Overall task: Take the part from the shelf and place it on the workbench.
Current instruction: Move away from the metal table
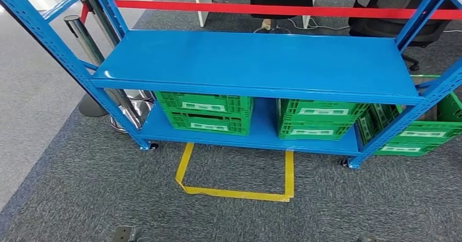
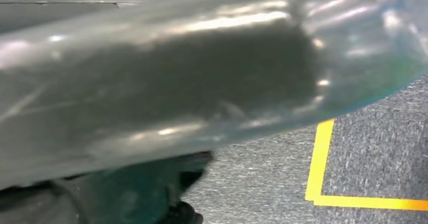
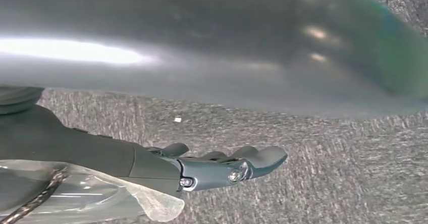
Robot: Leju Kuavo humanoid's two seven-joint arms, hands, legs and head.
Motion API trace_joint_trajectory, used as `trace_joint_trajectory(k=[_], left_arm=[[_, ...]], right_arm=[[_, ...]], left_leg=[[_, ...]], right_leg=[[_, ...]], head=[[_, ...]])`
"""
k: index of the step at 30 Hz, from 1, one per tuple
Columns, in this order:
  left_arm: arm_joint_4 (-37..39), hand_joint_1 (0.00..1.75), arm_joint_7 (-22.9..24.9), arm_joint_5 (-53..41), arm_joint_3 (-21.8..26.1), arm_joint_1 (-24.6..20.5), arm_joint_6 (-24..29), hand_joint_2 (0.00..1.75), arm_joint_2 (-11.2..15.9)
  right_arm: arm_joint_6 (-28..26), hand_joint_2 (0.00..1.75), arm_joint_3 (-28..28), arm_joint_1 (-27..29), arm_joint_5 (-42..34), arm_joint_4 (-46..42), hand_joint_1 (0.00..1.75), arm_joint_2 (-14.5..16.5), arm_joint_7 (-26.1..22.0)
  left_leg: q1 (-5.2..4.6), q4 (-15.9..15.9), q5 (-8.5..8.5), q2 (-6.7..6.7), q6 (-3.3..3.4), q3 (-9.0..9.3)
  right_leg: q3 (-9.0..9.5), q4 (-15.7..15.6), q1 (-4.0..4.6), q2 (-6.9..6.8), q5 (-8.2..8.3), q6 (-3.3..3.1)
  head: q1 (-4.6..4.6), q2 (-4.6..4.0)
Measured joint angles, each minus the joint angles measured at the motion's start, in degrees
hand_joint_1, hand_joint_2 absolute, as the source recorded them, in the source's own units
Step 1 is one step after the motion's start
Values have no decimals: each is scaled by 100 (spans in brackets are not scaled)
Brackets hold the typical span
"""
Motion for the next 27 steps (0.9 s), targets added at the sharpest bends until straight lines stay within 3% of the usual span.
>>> trace_joint_trajectory(k=[1,2,4,6,10,12,15,16,17,19,21,23,25,27], left_arm=[[0,0,0,-2,0,10,2,0,0],[0,0,0,-4,0,17,2,0,1],[0,0,0,-5,2,25,4,0,6],[0,0,-1,-8,7,31,8,0,14],[1,0,-13,-12,11,35,11,0,12],[2,0,-18,-12,11,18,10,0,7],[2,0,-20,-13,11,7,9,0,-2],[2,0,-20,-14,12,17,9,0,-3],[2,0,-20,-14,13,28,9,0,-3],[3,0,-20,-14,14,40,9,0,-5],[5,0,-19,-14,16,30,9,0,-5],[7,0,-19,-14,19,20,9,0,-9],[7,0,-21,-14,20,10,7,0,-16],[7,0,-25,-15,20,-6,4,0,-19]], right_arm=[[-1,0,-7,5,3,0,0,0,-2],[-1,0,-10,8,5,0,0,0,-2],[1,0,-15,7,9,2,0,6,-2],[1,0,-26,-4,14,4,0,16,-1],[5,0,-41,-14,27,3,0,17,-9],[7,0,-45,-35,28,3,0,13,-13],[10,0,-48,-30,37,4,0,13,-11],[10,0,-50,-17,43,4,0,13,-10],[10,0,-52,-8,51,4,0,13,-10],[10,0,-57,7,64,5,0,13,-10],[11,0,-59,13,72,8,0,13,-4],[14,0,-60,18,85,8,0,13,2],[24,0,-61,25,104,8,0,15,3],[34,0,-69,14,115,8,0,15,5]], left_leg=[[-3,27,-2,0,12,-101],[-10,-145,131,-1,42,-111],[-57,-802,689,-10,152,7],[-115,-1265,985,-36,256,110],[-101,-1522,1020,-61,374,329],[-77,-1569,1008,-52,414,465],[-79,-1570,881,-55,432,558],[-78,-1568,828,-59,426,611],[-75,-1567,769,-63,414,684],[-72,-1569,631,-60,376,844],[-78,-1568,525,-57,318,928],[-83,-1563,494,-55,264,944],[-80,-1371,565,-50,201,858],[-60,-783,633,-45,124,521]], right_leg=[[60,0,7,16,-46,1],[127,-1,15,31,-94,3],[245,-3,31,50,-197,22],[297,-31,41,72,-297,74],[481,-1,49,64,-335,222],[280,350,40,45,-517,278],[-421,1268,14,37,-873,357],[-571,1345,9,35,-865,376],[-627,1234,7,31,-739,388],[-555,642,6,9,-178,366],[-487,181,32,-22,218,276],[-474,89,64,-31,249,168],[-374,39,46,-24,248,93],[-223,-38,13,-25,207,32]], head=[[-1,0],[-1,-1],[1,-1],[3,-2],[11,-2],[37,-2],[58,-2],[58,-2],[61,-2],[63,-2],[56,-2],[42,-2],[36,-2],[22,-2]])
